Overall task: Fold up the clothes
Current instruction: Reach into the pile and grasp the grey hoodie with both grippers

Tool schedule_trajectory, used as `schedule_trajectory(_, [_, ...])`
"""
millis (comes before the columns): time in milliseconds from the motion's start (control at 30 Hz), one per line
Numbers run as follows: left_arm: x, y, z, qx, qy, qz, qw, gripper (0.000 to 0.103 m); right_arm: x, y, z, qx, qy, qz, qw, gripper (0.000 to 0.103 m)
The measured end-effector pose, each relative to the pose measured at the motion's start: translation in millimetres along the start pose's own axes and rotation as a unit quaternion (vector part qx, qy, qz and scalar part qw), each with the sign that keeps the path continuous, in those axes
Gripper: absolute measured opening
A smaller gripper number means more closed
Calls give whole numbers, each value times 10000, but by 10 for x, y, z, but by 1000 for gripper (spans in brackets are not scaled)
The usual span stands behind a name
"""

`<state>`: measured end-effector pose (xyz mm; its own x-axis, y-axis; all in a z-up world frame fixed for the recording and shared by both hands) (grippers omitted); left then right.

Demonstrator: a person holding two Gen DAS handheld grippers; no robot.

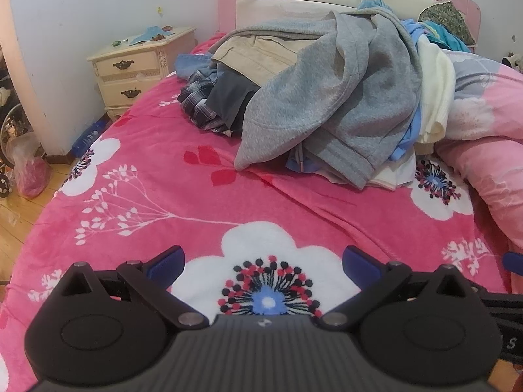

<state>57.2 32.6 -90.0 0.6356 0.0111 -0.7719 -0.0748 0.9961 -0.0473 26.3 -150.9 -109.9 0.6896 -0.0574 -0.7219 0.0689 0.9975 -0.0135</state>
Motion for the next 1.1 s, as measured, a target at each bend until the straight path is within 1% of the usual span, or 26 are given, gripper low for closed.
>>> schedule_trajectory(267, [4, 2, -5, 31, -22, 48, 10000, 103, 12, 6, 0, -14, 14, -1, 10000, 102])
schedule_trajectory(433, [-2, -14, 26, 211, -77, 120, 9997, 103, 20, 1, 2, -24, 22, 10, 10000, 102])
schedule_trajectory(567, [-67, -3, 209, 263, -124, 94, 9995, 103, 1, -47, 74, 16, -32, 40, 10000, 102])
schedule_trajectory(633, [-106, -47, 387, 373, -29, 39, 9993, 103, -36, -119, 162, 4, -131, 27, 9999, 102])
schedule_trajectory(733, [-163, -115, 655, 546, 91, -35, 9985, 103, -110, -247, 378, -115, -401, 61, 9991, 102])
schedule_trajectory(833, [-162, -251, 983, 922, -304, 66, 9953, 103, -165, -390, 682, -181, -768, 224, 9966, 102])
schedule_trajectory(933, [-51, -435, 1219, 1294, -744, 33, 9888, 103, -98, -569, 1090, 1, -1194, 448, 9918, 102])
schedule_trajectory(967, [20, -507, 1261, 1442, -869, -48, 9857, 103, -44, -617, 1236, 13, -1363, 535, 9892, 102])
schedule_trajectory(1067, [235, -723, 1380, 1868, -1239, -290, 9741, 103, 244, -652, 1578, -178, -1678, 788, 9825, 102])
schedule_trajectory(1100, [344, -771, 1408, 1899, -1358, -354, 9717, 103, 354, -650, 1663, -212, -1752, 871, 9804, 102])
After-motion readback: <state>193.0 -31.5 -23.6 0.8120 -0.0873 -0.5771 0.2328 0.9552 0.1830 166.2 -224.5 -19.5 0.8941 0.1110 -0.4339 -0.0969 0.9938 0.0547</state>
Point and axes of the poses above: each gripper's, at about its wrist camera, not at the fingertips, and x roughly the way its jaws point, y to its left, z to its top, the point moved 8 cm from there along x, roughly the way its jaws point, and after that the axes turned 6 degrees about -z, right-handed, at the moved point
